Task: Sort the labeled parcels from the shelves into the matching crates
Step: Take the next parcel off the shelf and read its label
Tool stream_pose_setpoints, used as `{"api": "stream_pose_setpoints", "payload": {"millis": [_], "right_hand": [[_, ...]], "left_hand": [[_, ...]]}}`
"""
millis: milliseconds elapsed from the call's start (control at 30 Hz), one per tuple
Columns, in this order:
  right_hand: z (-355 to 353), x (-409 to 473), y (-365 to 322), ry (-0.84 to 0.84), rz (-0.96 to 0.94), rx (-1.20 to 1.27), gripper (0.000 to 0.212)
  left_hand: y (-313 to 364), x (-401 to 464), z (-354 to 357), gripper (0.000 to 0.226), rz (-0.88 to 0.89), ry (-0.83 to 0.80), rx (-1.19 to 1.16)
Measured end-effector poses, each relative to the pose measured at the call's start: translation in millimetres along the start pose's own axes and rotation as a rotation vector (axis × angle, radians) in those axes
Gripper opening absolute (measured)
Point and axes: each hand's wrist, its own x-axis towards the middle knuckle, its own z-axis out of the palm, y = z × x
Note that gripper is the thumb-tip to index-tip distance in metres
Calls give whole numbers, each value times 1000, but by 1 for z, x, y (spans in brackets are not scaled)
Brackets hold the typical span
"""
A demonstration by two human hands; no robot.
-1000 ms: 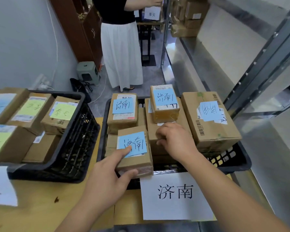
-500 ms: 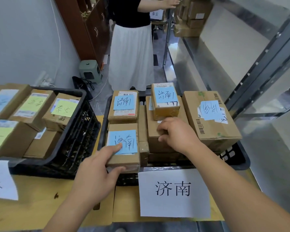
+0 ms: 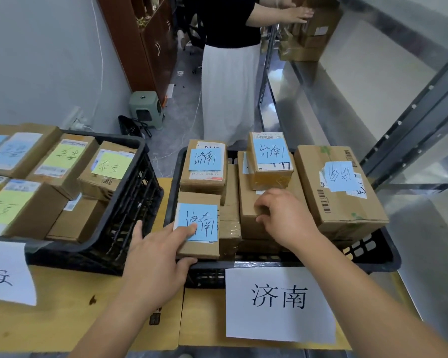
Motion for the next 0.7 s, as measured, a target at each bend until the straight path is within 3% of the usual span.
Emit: {"api": "stream_pose_setpoints", "payload": {"millis": [200,267,367,433,567,700], "right_hand": [[-12,1,-17,-19,33,-40,14],[-21,-2,-21,104,65,-16,12],[-42,3,-26,416,152,34,15],[-49,15,-25,487,192,39,29],[-47,42,-21,352,247,-44,65],[-39,57,-20,199,303,-7,71]], "left_hand": [[-2,8,-5,65,-7,-24,110],[2,11,-7,64,22,-32,142],[7,17,-11,55,76,-90,185],[7,18,-12,52,65,-133,177],[7,16,-16,46,57,-166,146],[6,14,-17,49,43,-157,51]]}}
